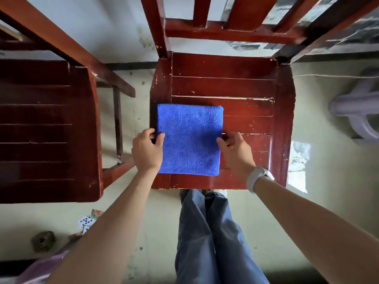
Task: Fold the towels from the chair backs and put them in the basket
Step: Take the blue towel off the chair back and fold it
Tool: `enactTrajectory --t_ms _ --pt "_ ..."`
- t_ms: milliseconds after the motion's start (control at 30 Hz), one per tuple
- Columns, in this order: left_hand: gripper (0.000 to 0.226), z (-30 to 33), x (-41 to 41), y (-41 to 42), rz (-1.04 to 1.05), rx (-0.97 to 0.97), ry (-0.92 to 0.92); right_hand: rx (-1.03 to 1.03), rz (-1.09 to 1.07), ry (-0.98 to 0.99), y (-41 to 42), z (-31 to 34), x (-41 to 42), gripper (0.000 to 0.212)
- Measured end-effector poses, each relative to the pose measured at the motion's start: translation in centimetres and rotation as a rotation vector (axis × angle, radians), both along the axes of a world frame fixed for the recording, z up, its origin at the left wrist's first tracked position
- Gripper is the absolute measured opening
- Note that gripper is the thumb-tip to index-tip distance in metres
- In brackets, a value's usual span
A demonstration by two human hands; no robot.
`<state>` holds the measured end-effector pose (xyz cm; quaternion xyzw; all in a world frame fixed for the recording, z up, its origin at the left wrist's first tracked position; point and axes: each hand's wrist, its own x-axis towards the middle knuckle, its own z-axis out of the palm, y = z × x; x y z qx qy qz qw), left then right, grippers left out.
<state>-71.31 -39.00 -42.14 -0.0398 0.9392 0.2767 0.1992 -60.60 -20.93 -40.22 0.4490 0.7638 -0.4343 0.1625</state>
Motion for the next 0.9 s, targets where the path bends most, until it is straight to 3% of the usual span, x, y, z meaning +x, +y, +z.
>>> enactTrajectory --t_ms 167,367,600,700,900 --pt "0.034 0.1 -0.7 0.9 0.157 0.044 -0.185 0.008 -0.076 -0.142 -0.7 -1.3 -1.5 0.028" --pt "0.022 0.3 -1.4 1.6 0.111 0.028 -0.307 0.011 -0.139 -0.245 -1.3 -1.1 -2.7 0.031" --pt "0.020 0.8 -1.8 1.6 0.086 0.050 -0.342 -0.106 -0.219 -0.151 -1.6 -0.4 -2.5 0.021" --pt "0.016 1.6 -1.1 1.4 0.053 0.158 -0.321 -0.195 -0.239 -0.088 -1.4 0.0 -2.1 0.020" --pt "0.032 4.2 0.0 2.0 0.087 0.370 -0.318 -0.264 -0.260 -0.011 0.7 2.7 0.2 0.024"
